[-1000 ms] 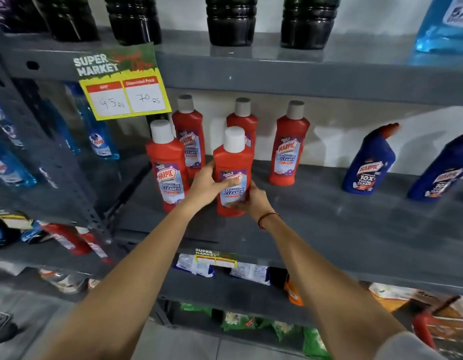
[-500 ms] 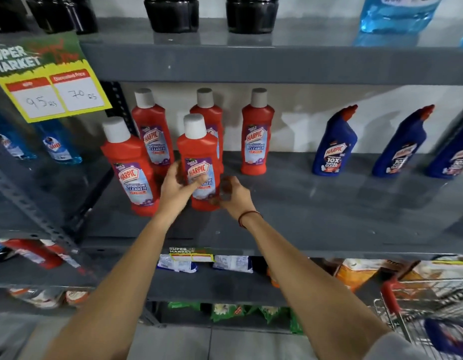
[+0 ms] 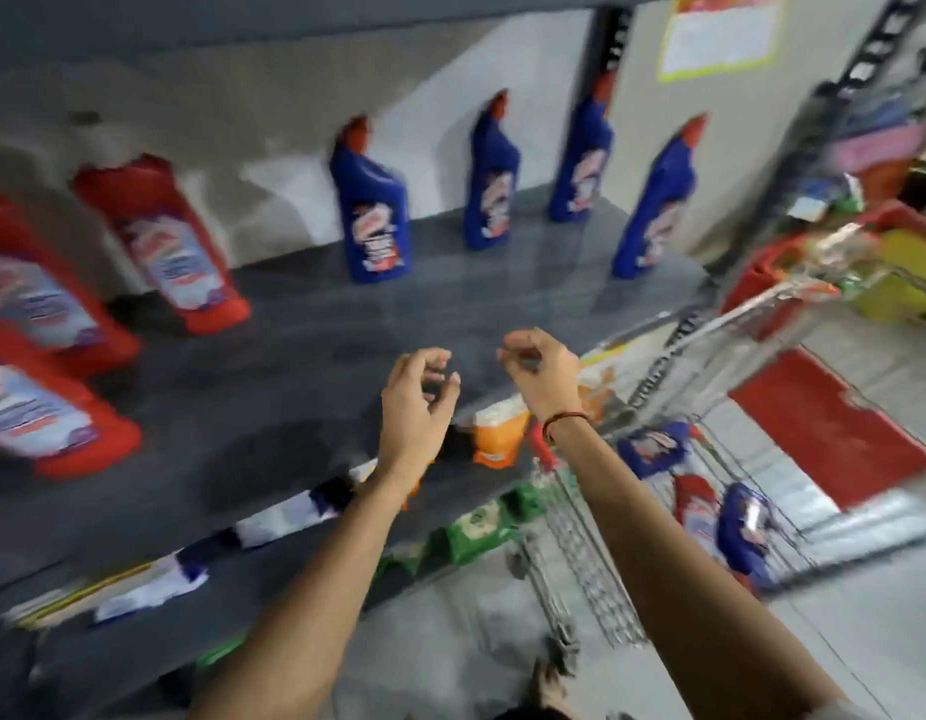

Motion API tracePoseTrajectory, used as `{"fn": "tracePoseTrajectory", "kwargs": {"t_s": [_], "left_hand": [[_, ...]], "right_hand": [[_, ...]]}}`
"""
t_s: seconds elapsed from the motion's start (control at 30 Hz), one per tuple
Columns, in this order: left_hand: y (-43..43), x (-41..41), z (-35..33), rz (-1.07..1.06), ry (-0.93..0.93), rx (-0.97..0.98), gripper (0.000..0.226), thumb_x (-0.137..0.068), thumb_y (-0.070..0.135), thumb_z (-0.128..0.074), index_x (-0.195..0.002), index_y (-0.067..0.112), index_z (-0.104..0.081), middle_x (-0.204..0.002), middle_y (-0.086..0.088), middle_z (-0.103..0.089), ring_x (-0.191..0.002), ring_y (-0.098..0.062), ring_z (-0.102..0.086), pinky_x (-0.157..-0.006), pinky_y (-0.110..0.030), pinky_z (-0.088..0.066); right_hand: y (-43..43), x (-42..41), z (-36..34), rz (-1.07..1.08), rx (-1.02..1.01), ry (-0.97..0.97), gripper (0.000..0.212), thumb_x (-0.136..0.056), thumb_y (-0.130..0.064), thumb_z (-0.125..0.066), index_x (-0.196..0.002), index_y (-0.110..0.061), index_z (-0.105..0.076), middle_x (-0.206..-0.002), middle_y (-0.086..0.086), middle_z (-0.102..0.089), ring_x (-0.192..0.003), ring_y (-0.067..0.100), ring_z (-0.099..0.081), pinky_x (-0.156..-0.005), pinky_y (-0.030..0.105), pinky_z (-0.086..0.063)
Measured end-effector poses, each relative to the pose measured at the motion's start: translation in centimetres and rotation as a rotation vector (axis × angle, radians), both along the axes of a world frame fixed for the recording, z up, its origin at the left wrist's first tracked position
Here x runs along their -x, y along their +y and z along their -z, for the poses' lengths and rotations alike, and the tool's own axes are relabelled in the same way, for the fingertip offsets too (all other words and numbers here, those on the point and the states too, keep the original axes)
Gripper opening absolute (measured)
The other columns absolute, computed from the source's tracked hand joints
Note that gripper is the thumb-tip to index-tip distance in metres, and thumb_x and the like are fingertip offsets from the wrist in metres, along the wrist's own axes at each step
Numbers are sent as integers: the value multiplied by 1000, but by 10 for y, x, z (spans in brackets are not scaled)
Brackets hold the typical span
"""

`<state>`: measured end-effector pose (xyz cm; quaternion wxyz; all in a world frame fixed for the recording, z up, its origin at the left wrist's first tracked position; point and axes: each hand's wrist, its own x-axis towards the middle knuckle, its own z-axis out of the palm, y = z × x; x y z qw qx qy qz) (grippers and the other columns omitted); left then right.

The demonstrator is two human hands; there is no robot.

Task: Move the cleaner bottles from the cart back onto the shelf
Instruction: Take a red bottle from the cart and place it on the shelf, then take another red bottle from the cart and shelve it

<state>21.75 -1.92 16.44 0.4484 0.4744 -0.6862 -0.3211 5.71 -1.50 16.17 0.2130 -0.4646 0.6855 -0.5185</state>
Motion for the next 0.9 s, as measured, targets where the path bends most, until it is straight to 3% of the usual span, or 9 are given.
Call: {"fn": "tracePoseTrajectory", "kwargs": {"t_s": [0.07,0.13,0.2,0.33,0.4,0.5,0.67,0.77,0.9], "left_hand": [[-5,40,5,136,-85,-71,19,-84,10,-63,-102,10,-61,-103,-10,-63,-78,-11,-61,-69,-14,-48],[-4,88,15,265,-167,-135,21,-82,7,-63,-103,5,-61,-105,-15,-63,-83,-23,-64,-77,-25,-50],[-2,129,29,374,-259,-181,23,-80,7,-64,-103,4,-62,-107,-16,-63,-85,-28,-65,-80,-33,-51],[12,197,67,569,-433,-259,33,-81,9,-66,-112,3,-59,-113,-15,-62,-91,-27,-63,-70,-16,-39],[18,227,95,623,-520,-347,33,-81,10,-66,-112,1,-59,-113,-18,-62,-98,-29,-60,-74,-20,-39],[28,248,137,706,-696,-486,34,-83,14,-64,-115,3,-56,-120,-17,-58,-106,-30,-57,-90,-33,-45],[48,266,207,843,-919,-694,36,-84,18,-63,-115,2,-54,-120,-18,-59,-106,-30,-57,-91,-36,-45],[62,274,239,893,-998,-786,35,-83,22,-64,-110,1,-56,-117,-19,-61,-104,-30,-57,-82,-30,-41],[84,290,275,794,-896,-931,71,-79,36,-68,-135,6,-35,-134,-21,-49,-121,-35,-49,-102,-46,-42]], "right_hand": [[13,42,8,70,-47,17,12,-79,-2,-68,-89,4,-66,-82,11,-67,-72,15,-58,-61,2,-41],[30,90,23,145,-112,25,10,-79,0,-66,-87,6,-65,-85,21,-69,-72,20,-59,-60,8,-44],[48,128,42,211,-171,-17,11,-79,1,-65,-88,7,-65,-88,26,-69,-74,26,-63,-58,3,-42],[85,190,95,361,-388,-43,16,-79,-6,-67,-92,4,-66,-90,22,-70,-81,23,-62,-73,22,-47],[102,219,125,388,-539,-58,20,-78,-10,-68,-93,4,-65,-88,20,-68,-81,22,-59,-78,31,-46],[123,248,164,369,-775,-85,28,-76,-11,-70,-97,6,-63,-101,27,-67,-95,37,-63,-82,42,-48],[148,282,231,320,-1205,-238,56,-80,-26,-69,-126,-1,-51,-130,21,-55,-118,35,-53,-97,37,-43],[145,293,256,363,-1267,-314,62,-82,-29,-67,-132,0,-43,-137,18,-50,-124,32,-50,-100,36,-41],[134,306,280,477,-1187,-373,69,-83,-35,-64,-136,-4,-34,-138,20,-44,-125,36,-45,-103,42,-40]]}}
